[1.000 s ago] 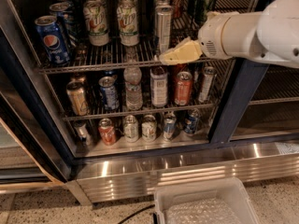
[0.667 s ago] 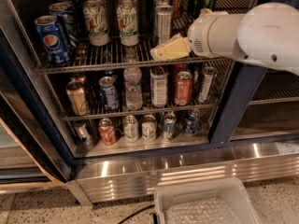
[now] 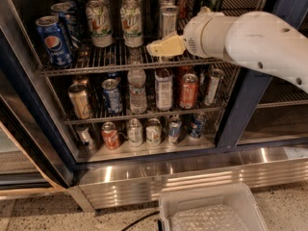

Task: Pick redbull can from top shelf of fridge

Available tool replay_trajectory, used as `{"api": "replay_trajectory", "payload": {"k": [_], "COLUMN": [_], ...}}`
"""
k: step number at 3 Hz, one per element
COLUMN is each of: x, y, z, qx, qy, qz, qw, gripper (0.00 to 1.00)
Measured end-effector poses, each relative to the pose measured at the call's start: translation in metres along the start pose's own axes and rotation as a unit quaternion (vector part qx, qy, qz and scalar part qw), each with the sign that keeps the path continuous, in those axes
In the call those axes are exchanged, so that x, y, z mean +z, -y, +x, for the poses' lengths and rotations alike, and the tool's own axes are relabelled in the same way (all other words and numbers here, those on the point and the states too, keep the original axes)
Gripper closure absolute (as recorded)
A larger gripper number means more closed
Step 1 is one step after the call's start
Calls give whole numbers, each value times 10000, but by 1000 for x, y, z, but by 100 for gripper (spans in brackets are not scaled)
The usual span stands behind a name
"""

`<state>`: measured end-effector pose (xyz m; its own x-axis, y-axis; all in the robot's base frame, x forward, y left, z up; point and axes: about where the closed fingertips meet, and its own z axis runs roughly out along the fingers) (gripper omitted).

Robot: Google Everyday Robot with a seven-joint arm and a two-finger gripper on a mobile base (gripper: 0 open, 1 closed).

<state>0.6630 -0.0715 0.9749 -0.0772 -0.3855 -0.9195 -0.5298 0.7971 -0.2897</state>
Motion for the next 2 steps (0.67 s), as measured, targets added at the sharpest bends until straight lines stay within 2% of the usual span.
{"api": "replay_trajectory", "payload": {"k": [1,2], "x": [36,44], "y": [-4,-6], "z": [5,6], "qx": [165,186], "qy": [14,19], "qz": [31,35], "qw": [9999,9998], "gripper": [0,0]}}
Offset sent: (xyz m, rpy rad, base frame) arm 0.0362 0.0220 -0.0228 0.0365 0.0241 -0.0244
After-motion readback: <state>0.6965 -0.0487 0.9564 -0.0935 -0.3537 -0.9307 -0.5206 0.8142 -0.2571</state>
